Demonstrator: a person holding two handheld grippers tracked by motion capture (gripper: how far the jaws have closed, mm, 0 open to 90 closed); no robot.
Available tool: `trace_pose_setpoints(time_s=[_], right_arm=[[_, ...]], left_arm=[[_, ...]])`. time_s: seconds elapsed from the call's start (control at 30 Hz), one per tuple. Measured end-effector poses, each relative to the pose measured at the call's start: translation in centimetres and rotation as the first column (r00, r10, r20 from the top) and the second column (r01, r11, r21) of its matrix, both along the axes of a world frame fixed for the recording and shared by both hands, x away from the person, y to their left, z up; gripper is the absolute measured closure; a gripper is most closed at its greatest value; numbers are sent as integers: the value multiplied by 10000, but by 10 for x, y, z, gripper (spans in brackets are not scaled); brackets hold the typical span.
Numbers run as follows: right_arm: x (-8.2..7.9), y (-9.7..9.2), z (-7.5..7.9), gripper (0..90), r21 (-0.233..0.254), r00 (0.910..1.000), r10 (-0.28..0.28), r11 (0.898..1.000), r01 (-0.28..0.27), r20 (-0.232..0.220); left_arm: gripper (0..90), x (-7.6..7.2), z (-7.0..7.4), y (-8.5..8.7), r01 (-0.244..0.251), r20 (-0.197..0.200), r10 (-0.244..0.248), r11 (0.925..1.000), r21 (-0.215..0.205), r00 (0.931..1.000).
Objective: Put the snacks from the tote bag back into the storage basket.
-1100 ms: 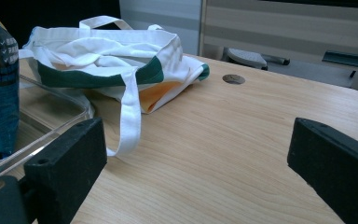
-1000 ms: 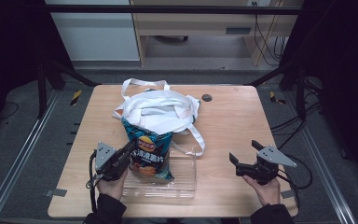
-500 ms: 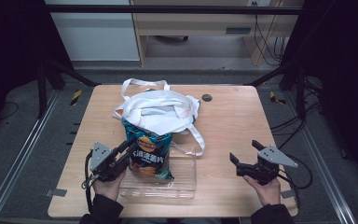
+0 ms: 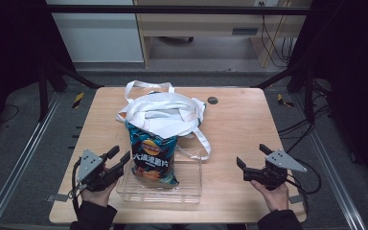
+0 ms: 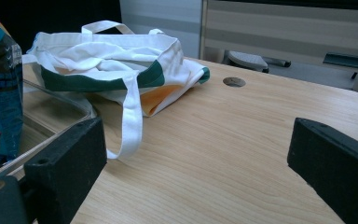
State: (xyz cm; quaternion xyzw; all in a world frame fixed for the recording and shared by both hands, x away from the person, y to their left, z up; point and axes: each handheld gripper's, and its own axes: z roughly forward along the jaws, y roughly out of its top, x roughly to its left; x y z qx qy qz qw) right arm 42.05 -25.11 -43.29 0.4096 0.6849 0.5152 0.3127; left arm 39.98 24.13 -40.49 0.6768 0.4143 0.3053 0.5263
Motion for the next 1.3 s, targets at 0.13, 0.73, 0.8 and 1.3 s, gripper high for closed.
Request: trace_pose_setpoints(time_s=[0.13, 0.73, 0.8, 1.3], right_arm=[[0, 0, 0, 49, -7, 10000, 0, 10000, 0, -14], [-2, 0, 0, 46, 34, 9999, -104, 9999, 104, -35], [-2, 0, 0, 46, 27, 9999, -107, 9999, 107, -15], [-2, -1, 0, 46, 0, 10000, -79, 10000, 79, 41]], left_arm=[[449, 0, -2, 9, -187, -105, 187, 9998, 16, 9998], [340, 3, -15, 44, -1001, -331, 1010, 9946, 263, 9943], [334, 3, -16, 45, -1019, -319, 1030, 9942, 338, 9942], [261, 8, -26, 56, -1321, -533, 1359, 9889, 686, 9893]])
